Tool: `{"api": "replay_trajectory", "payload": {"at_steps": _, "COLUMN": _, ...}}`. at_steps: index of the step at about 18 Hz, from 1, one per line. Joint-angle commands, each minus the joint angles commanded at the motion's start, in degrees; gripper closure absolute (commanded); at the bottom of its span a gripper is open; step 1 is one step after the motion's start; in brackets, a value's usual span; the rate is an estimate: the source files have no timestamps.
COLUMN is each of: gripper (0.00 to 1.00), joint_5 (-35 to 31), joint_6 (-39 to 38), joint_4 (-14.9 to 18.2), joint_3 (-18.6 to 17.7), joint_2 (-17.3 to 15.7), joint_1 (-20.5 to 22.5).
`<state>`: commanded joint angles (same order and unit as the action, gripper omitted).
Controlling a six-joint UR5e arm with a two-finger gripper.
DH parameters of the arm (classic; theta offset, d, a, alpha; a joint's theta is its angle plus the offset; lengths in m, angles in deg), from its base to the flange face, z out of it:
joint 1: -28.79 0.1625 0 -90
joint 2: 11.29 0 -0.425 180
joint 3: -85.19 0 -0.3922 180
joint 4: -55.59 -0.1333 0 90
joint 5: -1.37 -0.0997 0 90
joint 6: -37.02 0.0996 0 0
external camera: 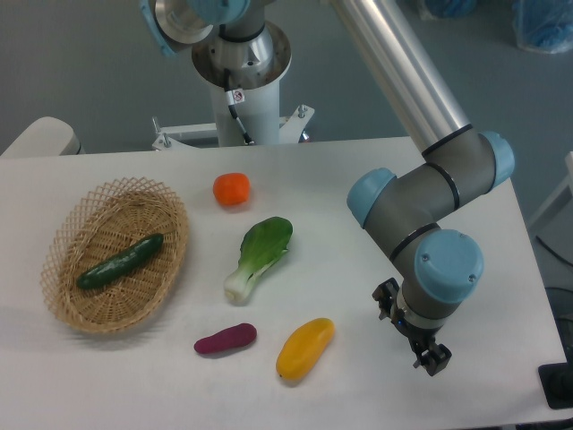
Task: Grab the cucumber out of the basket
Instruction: 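Move the gripper over the wicker basket above the green cucumber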
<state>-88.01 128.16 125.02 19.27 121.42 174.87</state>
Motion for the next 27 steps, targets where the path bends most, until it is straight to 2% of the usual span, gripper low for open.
{"api": "replay_trajectory", "payload": {"at_steps": 7, "gripper": 0.0, "joint_5": -0.3, "joint_6": -1.7, "joint_4": 0.1, "joint_3": -1.0, "joint_2": -0.6, "joint_1": -1.8}}
{"api": "replay_trajectory", "payload": {"at_steps": 13, "gripper": 0.0, "joint_5": 1.7, "joint_6": -12.7, "joint_4": 0.1, "joint_3": -3.2, "joint_2": -2.3, "joint_1": -4.0}}
{"api": "replay_trajectory", "payload": {"at_steps": 15, "gripper": 0.0, "joint_5": 1.8, "joint_6": -18.1, "joint_4": 0.0, "joint_3": -6.5, "joint_2": -4.8, "joint_1": -5.6}}
{"api": "replay_trajectory", "payload": {"at_steps": 21, "gripper": 0.0, "joint_5": 3.9, "joint_6": -24.3, "joint_4": 0.0, "joint_3": -17.7, "joint_2": -14.7, "joint_1": -11.5}}
{"api": "replay_trajectory", "payload": {"at_steps": 24, "gripper": 0.0, "joint_5": 6.4, "joint_6": -31.4, "joint_4": -0.1, "joint_3": -19.9, "joint_2": -17.6, "joint_1": -15.9}}
{"api": "replay_trajectory", "payload": {"at_steps": 27, "gripper": 0.0, "joint_5": 6.4, "joint_6": -36.8, "joint_4": 0.0, "joint_3": -20.2, "joint_2": -19.0, "joint_1": -21.5}}
